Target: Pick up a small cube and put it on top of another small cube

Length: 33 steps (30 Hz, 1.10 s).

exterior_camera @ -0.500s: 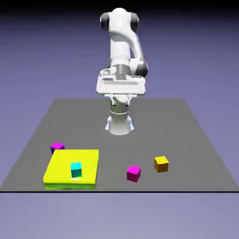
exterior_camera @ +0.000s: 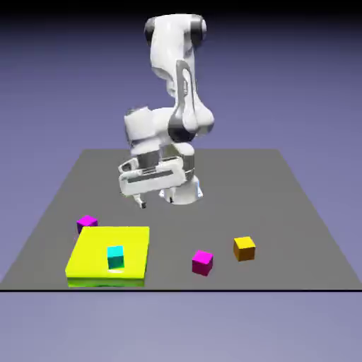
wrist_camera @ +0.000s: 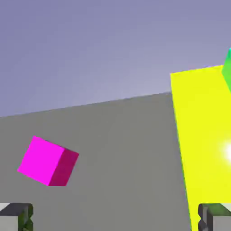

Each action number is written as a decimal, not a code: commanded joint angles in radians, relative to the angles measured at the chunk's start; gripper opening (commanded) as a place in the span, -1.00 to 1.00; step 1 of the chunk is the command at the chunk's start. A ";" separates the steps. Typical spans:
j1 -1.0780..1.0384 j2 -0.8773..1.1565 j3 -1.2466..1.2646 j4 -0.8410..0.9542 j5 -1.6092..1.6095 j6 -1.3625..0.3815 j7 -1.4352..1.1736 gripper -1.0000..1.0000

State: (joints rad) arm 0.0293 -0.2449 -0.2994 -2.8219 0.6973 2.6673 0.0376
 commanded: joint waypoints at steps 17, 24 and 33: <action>0.009 0.335 -0.332 -0.013 0.728 -0.390 -0.739 0.00; 0.013 0.473 -0.469 -0.019 1.028 -0.551 -1.044 0.00; 0.056 0.652 -0.573 -0.046 1.416 -0.731 -1.396 0.00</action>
State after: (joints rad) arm 0.0852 0.4068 -0.8723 -2.8680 2.1137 1.9364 -1.3581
